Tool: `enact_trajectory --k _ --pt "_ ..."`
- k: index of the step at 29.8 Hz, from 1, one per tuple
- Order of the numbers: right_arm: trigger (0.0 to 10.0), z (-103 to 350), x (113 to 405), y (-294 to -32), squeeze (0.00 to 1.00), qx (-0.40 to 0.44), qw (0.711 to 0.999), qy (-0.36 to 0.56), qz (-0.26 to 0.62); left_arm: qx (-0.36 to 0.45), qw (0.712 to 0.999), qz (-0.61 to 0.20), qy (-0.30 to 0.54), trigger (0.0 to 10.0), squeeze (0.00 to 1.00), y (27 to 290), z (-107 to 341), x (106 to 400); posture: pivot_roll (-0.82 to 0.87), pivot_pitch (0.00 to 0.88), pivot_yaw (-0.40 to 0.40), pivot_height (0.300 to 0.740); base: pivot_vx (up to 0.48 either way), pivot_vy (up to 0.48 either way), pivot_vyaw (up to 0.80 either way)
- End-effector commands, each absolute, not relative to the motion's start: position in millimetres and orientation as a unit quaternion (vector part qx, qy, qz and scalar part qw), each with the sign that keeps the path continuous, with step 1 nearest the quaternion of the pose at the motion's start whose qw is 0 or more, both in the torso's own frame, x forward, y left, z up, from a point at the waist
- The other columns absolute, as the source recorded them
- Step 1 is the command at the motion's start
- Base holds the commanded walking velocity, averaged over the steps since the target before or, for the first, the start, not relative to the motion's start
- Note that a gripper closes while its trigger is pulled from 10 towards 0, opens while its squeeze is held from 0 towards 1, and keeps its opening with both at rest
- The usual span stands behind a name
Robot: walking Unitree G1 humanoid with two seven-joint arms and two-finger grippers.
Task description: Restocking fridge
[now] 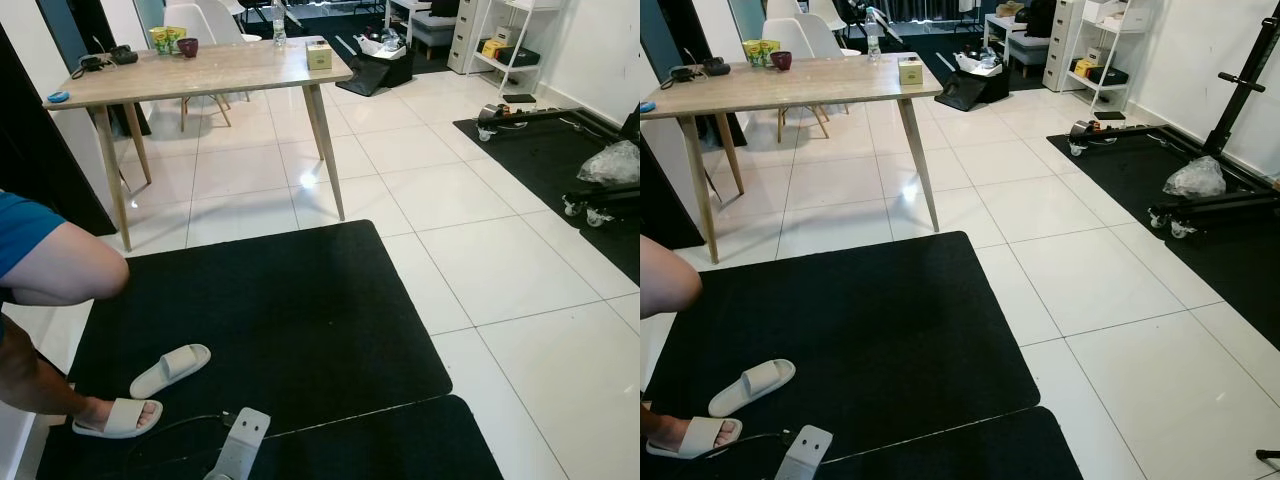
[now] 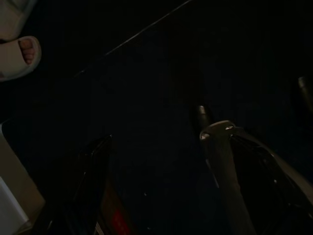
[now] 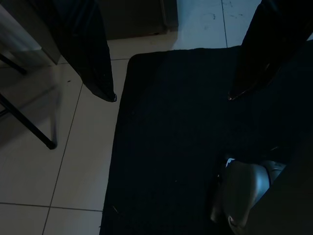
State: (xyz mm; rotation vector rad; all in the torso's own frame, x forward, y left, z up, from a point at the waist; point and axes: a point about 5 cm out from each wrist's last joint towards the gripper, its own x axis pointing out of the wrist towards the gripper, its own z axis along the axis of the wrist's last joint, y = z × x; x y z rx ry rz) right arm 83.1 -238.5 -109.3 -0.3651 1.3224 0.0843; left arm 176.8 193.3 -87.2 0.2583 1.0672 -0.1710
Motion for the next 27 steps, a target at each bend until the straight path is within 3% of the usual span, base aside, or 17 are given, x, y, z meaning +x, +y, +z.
enact_trajectory --k 1,27 --pt "10.0 -109.9 80.0 -238.5 0.0 -0.164 0.772 0.614 0.035 0.114 0.85 -0.066 0.51 10.0 0.0 199.8 -86.9 175.4 0.0 0.0 -0.007 0.74 0.0 0.0 0.0" --pt "10.0 -108.5 95.6 -230.2 0.0 -0.145 0.788 0.598 0.028 0.083 0.852 -0.068 0.513 10.0 0.0 199.4 -87.7 173.2 -0.02 0.0 0.028 0.74 0.0 0.0 0.0"
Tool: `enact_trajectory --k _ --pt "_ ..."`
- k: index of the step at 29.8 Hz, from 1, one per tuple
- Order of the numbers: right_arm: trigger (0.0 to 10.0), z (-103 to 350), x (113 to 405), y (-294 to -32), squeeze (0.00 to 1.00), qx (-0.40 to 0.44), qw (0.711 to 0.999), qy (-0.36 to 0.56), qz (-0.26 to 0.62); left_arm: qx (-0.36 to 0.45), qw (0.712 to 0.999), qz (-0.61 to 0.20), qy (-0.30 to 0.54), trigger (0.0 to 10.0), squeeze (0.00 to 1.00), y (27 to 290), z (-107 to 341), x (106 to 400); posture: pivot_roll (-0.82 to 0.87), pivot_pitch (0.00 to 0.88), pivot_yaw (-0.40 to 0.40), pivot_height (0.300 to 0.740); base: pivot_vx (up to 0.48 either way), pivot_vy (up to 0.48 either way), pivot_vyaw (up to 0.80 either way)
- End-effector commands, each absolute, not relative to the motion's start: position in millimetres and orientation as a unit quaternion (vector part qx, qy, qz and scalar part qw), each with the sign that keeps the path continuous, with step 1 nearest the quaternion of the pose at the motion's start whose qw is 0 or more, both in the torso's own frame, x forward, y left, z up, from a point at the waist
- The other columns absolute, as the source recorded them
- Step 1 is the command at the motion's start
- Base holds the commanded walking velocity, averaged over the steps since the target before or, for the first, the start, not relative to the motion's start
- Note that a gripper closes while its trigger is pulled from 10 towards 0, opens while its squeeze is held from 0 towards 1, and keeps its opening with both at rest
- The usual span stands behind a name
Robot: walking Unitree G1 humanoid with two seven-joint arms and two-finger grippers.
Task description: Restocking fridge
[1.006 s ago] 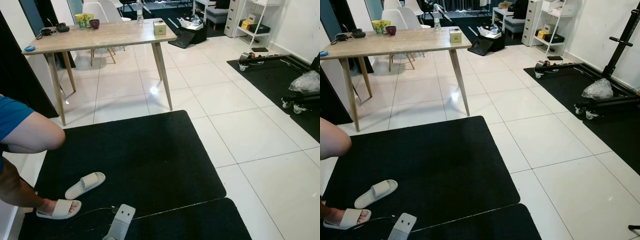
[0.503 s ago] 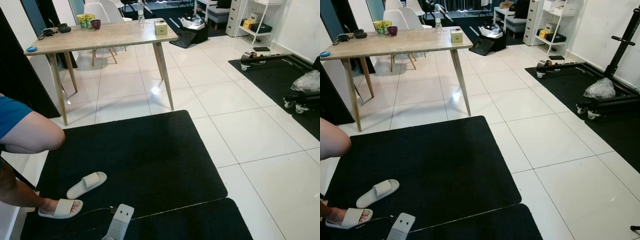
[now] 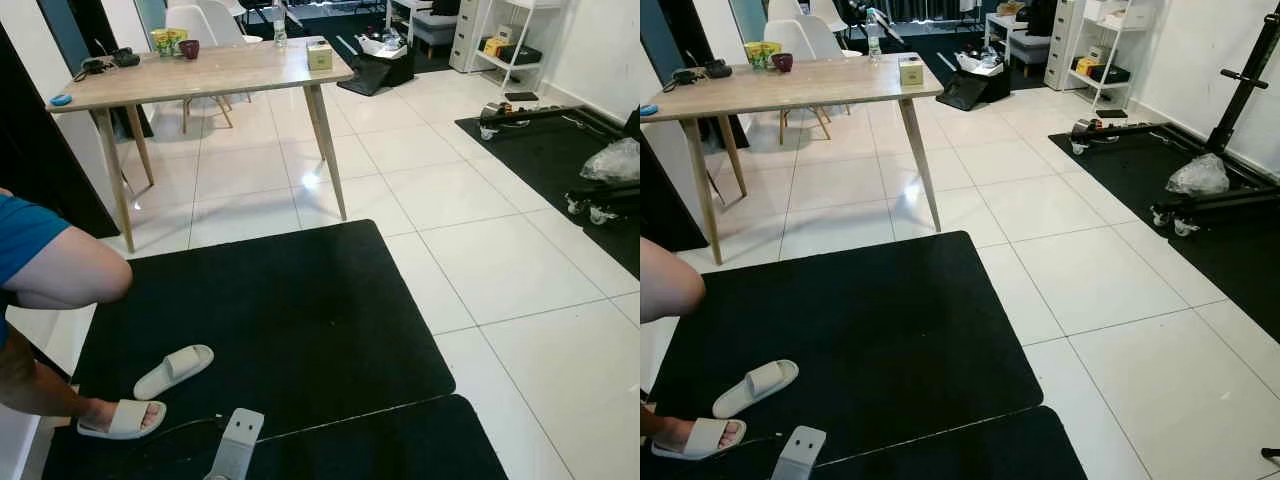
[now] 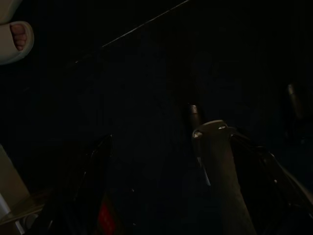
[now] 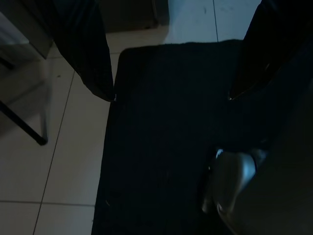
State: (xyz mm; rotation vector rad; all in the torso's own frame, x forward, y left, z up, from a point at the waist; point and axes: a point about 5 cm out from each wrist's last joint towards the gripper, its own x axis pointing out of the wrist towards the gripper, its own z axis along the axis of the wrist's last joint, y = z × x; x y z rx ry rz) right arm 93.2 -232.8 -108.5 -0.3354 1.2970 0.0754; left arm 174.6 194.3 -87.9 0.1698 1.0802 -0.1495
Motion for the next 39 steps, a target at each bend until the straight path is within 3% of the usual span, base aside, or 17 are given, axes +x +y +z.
enact_trajectory --k 1,33,39 --pt "10.0 -108.5 95.6 -230.2 0.0 -0.145 0.788 0.598 0.028 0.083 0.852 -0.068 0.513 10.0 0.0 199.4 -87.7 173.2 -0.02 0.0 0.028 0.74 0.0 0.0 0.0" --pt "10.0 -109.3 97.0 -224.7 0.0 -0.132 0.792 0.595 0.04 0.103 0.845 -0.088 0.517 10.0 0.0 198.9 -86.6 175.7 -0.01 0.0 0.024 0.74 0.0 0.0 0.0" --pt "10.0 -109.0 96.9 -226.1 0.0 -0.133 0.792 0.595 0.039 0.104 0.846 -0.093 0.515 10.0 0.0 197.1 -86.7 175.9 -0.02 0.0 0.02 0.74 0.279 0.0 0.0"
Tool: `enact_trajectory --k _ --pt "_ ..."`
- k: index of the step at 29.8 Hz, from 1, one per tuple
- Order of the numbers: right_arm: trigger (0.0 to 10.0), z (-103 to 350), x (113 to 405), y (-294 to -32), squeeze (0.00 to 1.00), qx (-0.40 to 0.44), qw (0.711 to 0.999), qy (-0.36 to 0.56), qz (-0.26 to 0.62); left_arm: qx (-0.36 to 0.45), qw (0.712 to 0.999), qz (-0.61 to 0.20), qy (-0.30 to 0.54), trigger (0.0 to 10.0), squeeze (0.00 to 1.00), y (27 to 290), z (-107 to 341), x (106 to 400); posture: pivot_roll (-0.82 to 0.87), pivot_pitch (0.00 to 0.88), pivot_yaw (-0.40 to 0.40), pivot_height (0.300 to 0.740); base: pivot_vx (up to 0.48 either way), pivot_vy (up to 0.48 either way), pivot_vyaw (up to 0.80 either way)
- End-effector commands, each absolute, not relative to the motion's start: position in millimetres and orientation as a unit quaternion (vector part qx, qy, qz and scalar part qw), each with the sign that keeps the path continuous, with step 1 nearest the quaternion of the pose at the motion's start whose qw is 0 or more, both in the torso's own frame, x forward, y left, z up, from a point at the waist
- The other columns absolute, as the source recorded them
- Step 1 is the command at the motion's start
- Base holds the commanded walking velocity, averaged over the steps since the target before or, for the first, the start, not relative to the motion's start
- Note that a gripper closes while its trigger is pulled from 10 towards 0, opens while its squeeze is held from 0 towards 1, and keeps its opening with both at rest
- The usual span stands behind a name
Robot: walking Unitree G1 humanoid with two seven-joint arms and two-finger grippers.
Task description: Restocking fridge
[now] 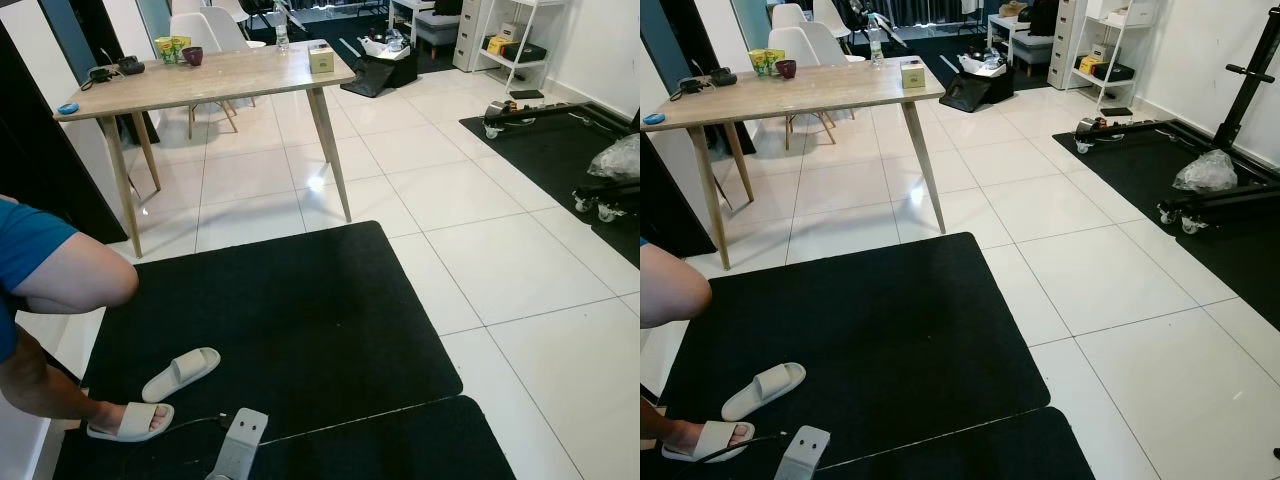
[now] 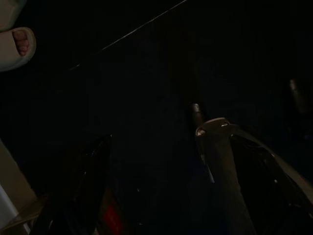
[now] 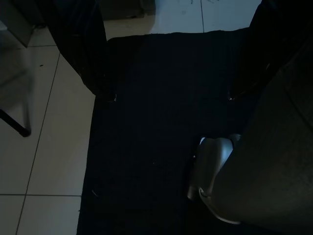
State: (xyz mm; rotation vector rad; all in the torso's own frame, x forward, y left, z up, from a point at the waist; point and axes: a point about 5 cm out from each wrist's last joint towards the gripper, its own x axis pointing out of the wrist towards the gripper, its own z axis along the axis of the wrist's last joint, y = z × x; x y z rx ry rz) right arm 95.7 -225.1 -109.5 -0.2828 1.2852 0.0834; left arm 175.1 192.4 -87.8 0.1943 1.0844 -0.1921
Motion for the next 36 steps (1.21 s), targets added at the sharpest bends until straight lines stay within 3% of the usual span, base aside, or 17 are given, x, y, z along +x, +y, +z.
enact_trajectory --k 1,36 --pt "10.0 -109.0 96.4 -226.4 0.0 -0.134 0.791 0.596 0.039 0.104 0.846 -0.094 0.514 10.0 0.0 196.9 -86.7 176.0 -0.02 0.0 0.02 0.74 0.322 0.0 0.0" --pt "10.0 -111.1 80.2 -232.9 0.0 -0.144 0.778 0.611 0.038 0.11 0.844 -0.101 0.515 10.0 0.0 196.9 -87.1 175.1 -0.02 0.0 0.004 0.74 0.345 0.0 0.0"
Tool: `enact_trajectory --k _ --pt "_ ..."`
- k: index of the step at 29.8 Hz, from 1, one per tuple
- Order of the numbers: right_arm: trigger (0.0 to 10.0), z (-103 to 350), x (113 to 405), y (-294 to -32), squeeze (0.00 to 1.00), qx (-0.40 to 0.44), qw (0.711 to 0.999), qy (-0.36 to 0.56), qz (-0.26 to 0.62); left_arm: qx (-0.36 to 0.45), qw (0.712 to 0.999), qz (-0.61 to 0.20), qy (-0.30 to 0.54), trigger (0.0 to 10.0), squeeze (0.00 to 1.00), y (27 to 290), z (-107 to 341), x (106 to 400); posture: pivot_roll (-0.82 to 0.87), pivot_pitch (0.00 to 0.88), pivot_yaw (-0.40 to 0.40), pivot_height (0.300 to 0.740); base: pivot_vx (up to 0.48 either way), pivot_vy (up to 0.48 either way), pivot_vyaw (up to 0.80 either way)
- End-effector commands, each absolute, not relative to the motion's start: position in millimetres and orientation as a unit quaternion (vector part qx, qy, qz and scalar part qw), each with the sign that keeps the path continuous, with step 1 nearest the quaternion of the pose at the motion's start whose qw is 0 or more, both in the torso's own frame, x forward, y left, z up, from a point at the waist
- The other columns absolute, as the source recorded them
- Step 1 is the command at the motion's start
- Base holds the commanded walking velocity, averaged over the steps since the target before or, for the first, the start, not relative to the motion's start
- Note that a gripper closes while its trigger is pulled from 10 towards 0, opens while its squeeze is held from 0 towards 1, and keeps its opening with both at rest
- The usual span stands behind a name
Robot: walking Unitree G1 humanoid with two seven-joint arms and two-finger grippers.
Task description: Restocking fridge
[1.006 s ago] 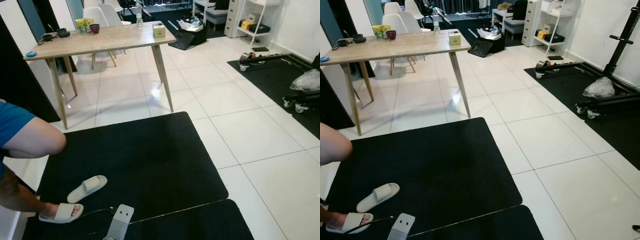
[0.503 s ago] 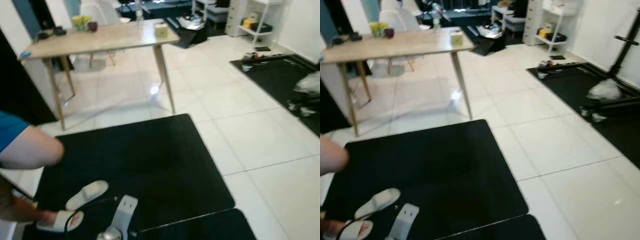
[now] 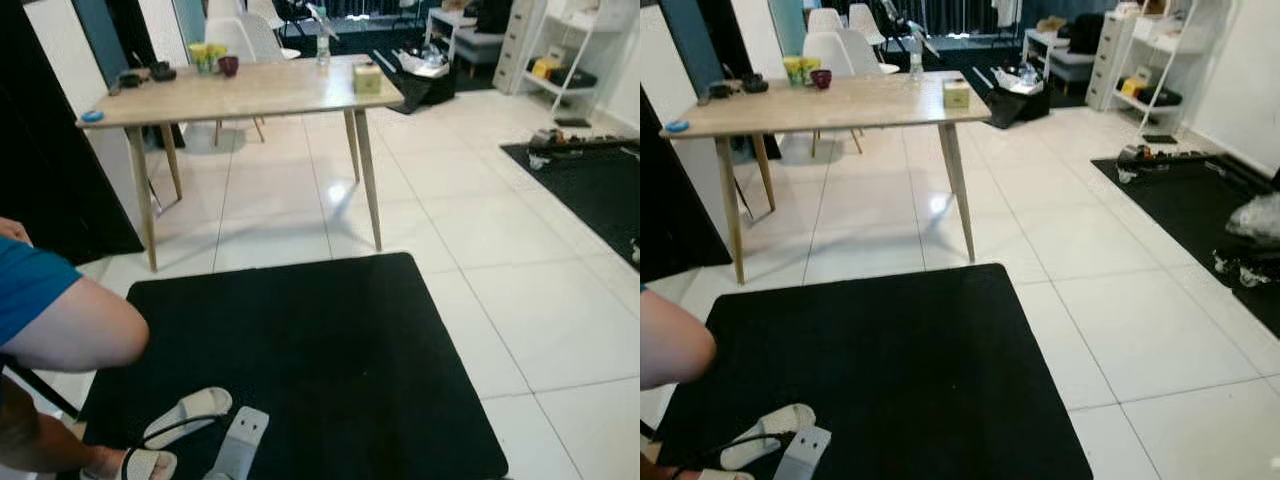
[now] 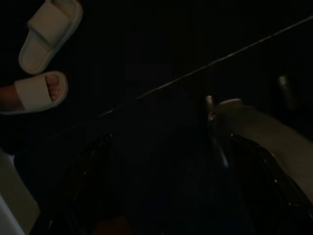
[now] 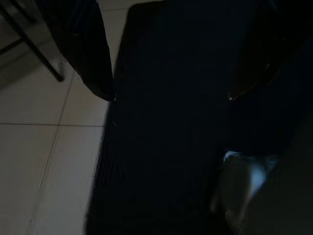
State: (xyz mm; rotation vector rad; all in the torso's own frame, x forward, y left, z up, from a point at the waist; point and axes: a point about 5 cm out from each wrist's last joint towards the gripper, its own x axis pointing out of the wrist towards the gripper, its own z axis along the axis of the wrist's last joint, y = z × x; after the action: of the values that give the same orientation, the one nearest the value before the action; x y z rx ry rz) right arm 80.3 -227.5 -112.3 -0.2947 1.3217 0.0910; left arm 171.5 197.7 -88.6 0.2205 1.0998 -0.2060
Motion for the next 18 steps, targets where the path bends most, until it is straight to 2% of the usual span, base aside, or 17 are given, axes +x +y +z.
enact_trajectory --k 1,18 --pt "10.0 -111.0 80.1 -233.3 0.0 -0.144 0.778 0.611 0.038 0.11 0.844 -0.101 0.515 10.0 0.0 196.8 -87.1 175.1 -0.02 0.0 0.004 0.74 0.345 0.0 0.0" --pt "10.0 -109.6 82.3 -237.1 0.0 -0.147 0.779 0.609 0.038 0.1 0.846 -0.098 0.515 10.0 0.0 194.9 -87.3 175.1 -0.02 0.0 -0.01 0.74 0.347 0.0 0.0"
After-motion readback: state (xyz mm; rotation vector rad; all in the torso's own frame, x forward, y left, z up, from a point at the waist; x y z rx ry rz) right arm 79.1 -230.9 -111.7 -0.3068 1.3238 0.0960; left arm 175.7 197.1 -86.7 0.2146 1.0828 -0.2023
